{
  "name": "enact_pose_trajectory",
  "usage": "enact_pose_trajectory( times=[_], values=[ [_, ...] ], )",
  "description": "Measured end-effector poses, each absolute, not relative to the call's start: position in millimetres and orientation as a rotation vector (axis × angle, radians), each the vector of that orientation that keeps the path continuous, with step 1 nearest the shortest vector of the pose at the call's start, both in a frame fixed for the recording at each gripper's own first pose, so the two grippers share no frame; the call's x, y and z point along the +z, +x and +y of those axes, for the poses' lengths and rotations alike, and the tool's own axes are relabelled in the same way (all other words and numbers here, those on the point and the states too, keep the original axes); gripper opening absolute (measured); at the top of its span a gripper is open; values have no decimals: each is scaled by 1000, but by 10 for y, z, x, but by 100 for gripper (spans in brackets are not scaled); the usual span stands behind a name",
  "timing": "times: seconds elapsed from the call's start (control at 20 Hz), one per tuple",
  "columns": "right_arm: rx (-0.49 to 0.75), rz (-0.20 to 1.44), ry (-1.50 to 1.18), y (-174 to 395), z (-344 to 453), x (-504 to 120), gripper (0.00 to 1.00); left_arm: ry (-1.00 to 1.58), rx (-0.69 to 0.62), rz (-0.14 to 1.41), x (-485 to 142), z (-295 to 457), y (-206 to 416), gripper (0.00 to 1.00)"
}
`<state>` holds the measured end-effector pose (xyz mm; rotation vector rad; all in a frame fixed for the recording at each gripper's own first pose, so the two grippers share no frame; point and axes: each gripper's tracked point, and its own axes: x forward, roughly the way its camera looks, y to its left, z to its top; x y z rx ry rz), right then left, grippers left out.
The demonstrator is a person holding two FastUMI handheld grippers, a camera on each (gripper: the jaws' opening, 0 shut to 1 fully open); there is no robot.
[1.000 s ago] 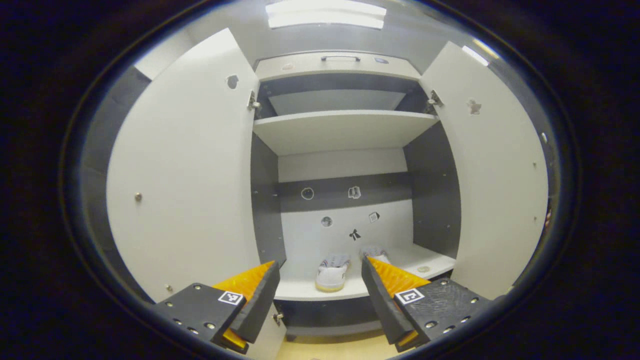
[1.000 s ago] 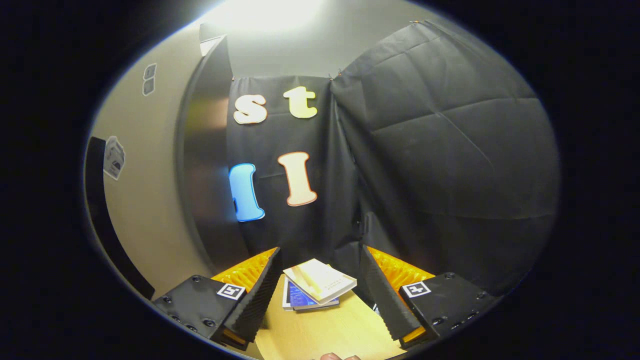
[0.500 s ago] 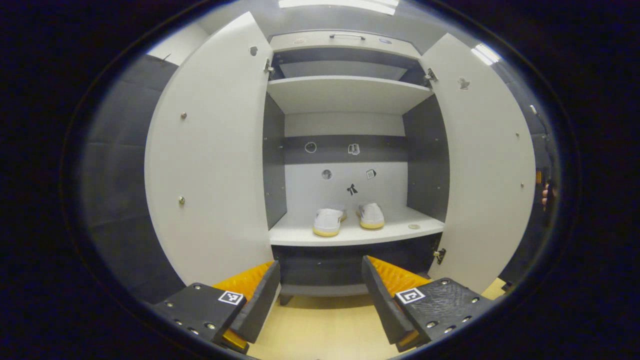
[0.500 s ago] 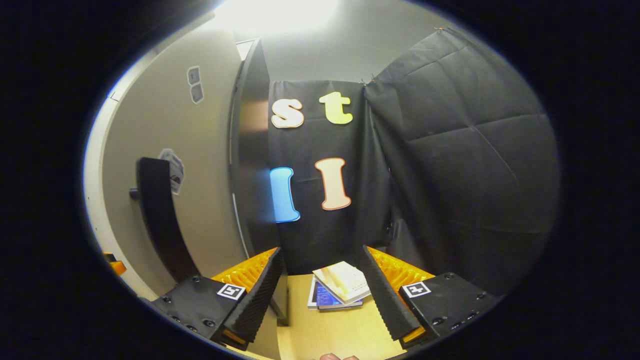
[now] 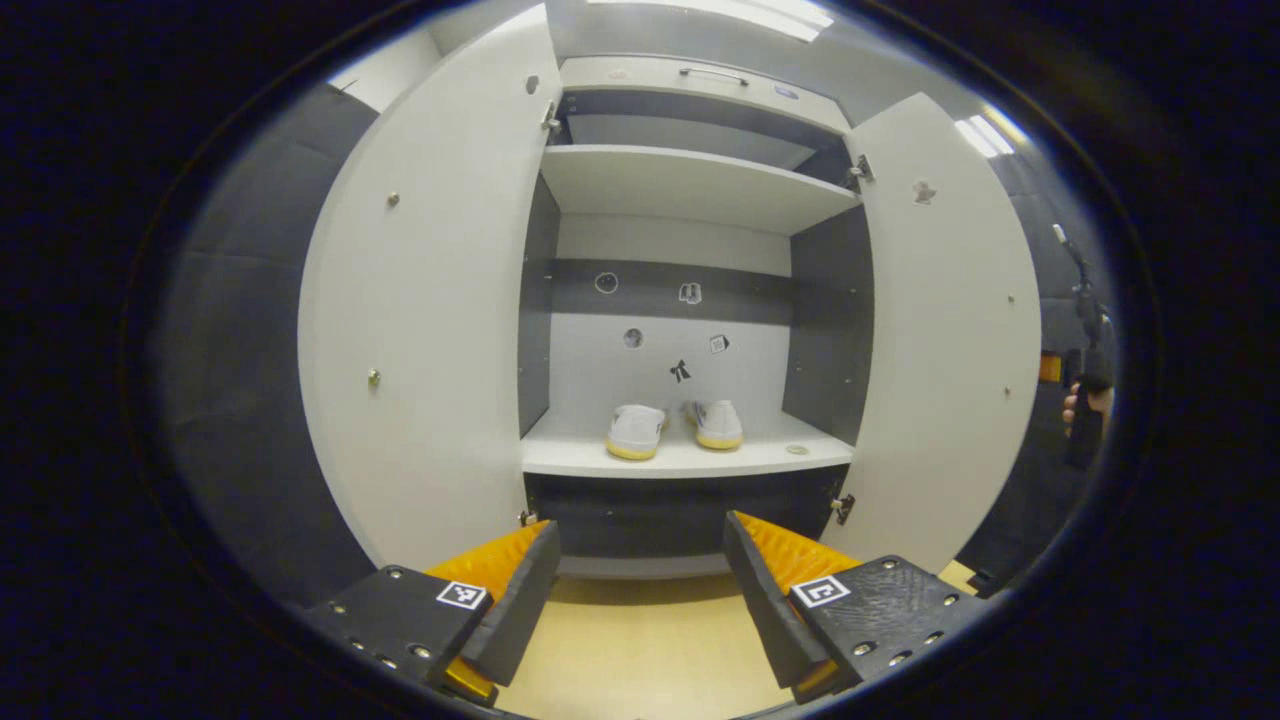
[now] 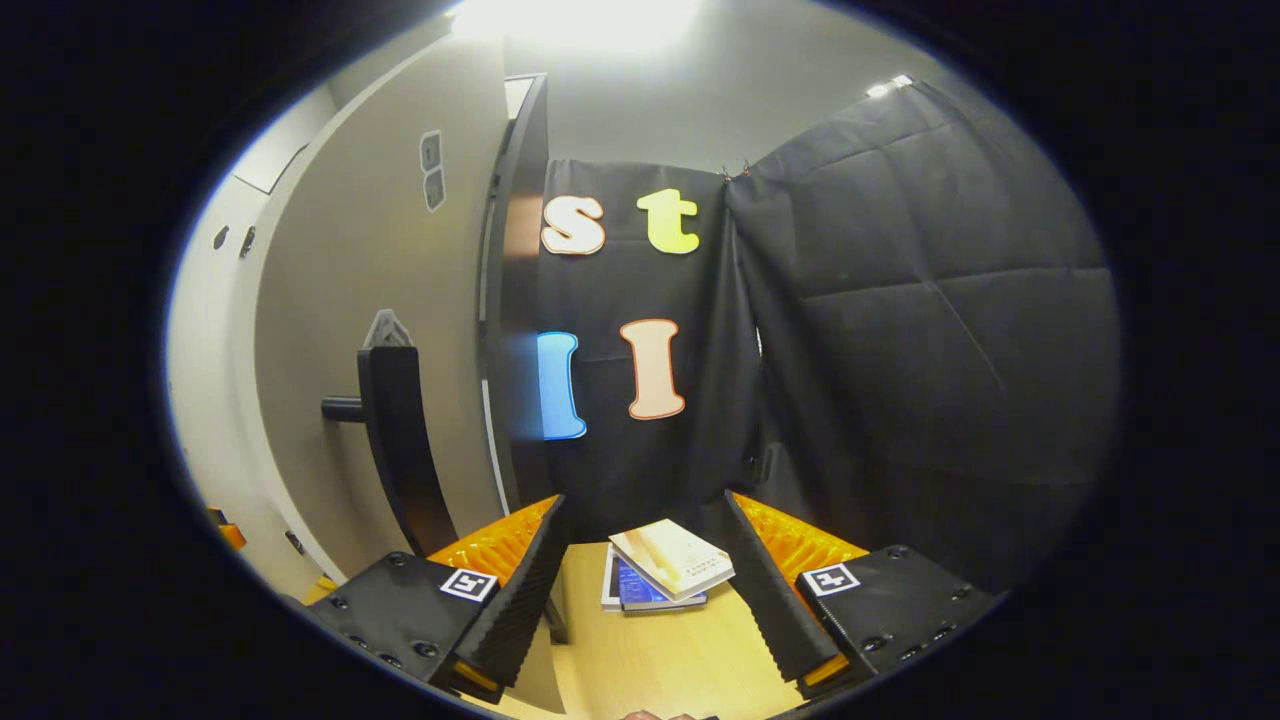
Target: Grab one shoe with the right hand and put it into the shoe cabinet, grab the other shoe with the left hand and put it into the shoe cabinet; then close the right door with the right hand and the left door with the left hand.
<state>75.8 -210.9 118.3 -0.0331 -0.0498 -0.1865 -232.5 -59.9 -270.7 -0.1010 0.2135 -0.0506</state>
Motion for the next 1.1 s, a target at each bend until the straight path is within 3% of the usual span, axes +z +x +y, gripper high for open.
enact_pose_trajectory(
  times=[0.3, 0.35, 0.5, 0.55, 0.6, 0.75, 0.8, 0.85, 0.9, 0.95, 1.1],
  values=[
    [-147, -41, -23, 729, -1576, 1188, 95, -144, -91, 236, -2828, -505, -2604, 94],
    [-134, -43, -24, 745, -1466, 1176, 88, -144, -96, 237, -2833, -489, -2628, 94],
    [-92, -45, -13, 807, -1118, 1157, 89, -138, -101, 228, -2834, -408, -2724, 94],
    [-85, -47, -13, 833, -1032, 1149, 95, -136, -98, 225, -2834, -364, -2759, 94],
    [-75, -49, -16, 868, -949, 1155, 89, -132, -90, 221, -2829, -313, -2807, 94],
    [-39, -45, -5, 996, -649, 1154, 89, -134, -53, 213, -2836, -136, -2937, 94],
    [-29, -48, 3, 1029, -556, 1164, 95, -137, -34, 211, -2843, -60, -2997, 94],
    [-17, -46, 6, 1057, -465, 1156, 95, -140, -12, 207, -2833, 19, -3046, 94],
    [-9, -39, 3, 1076, -398, 1150, 90, -144, 14, 204, -2817, 89, -3088, 94],
    [-1, -36, -4, 1096, -347, 1150, 96, -149, 42, 200, -2832, 184, -3148, 94],
    [3, -30, -29, 1064, -286, 1117, 97, -135, 131, 188, -2828, 586, -3341, 94]
  ],
)
